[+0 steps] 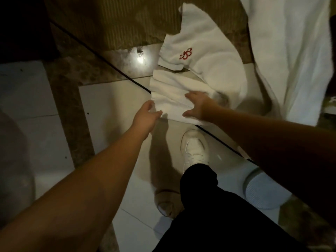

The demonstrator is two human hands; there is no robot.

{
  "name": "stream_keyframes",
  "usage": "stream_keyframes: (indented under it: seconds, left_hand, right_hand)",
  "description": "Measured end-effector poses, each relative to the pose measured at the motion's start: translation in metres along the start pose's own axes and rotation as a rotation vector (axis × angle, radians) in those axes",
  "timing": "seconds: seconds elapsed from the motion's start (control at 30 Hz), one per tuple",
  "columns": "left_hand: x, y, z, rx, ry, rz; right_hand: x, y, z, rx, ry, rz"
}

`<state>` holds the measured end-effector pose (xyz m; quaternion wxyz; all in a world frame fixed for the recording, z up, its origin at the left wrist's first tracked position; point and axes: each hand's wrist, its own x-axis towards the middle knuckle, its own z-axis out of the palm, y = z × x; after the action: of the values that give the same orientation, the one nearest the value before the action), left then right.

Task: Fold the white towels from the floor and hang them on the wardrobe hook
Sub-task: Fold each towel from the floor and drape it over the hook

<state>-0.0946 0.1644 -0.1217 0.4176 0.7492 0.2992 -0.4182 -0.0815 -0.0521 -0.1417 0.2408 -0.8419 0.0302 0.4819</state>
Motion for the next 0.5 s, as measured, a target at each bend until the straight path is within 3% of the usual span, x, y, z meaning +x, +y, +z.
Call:
stream_keyframes:
  seconds: [0.07, 0.2, 0.37, 0.5]
  left_hand:
    - [0.012, -0.004, 0.01, -0.041, -0.019, 0.03]
    - [0.029, -0.01, 0.016, 0.094, 0.138, 0.067]
    - [0.03, -0.011, 0.01, 0.055, 0.093, 0.086]
    - [0.013, 0.0, -0.005, -0.128, 0.011, 0.105]
  right_hand:
    - [0.009, 0.006, 0.009, -0.076, 0.089, -0.002]
    - [0.009, 0.016, 0.024, -0.156, 0.303, -0.041]
    - [0.006, 0.022, 0.022, -0.353, 0.346, -0.016]
    - [-0.005, 0.02, 0.01, -0.133, 0.323, -0.064]
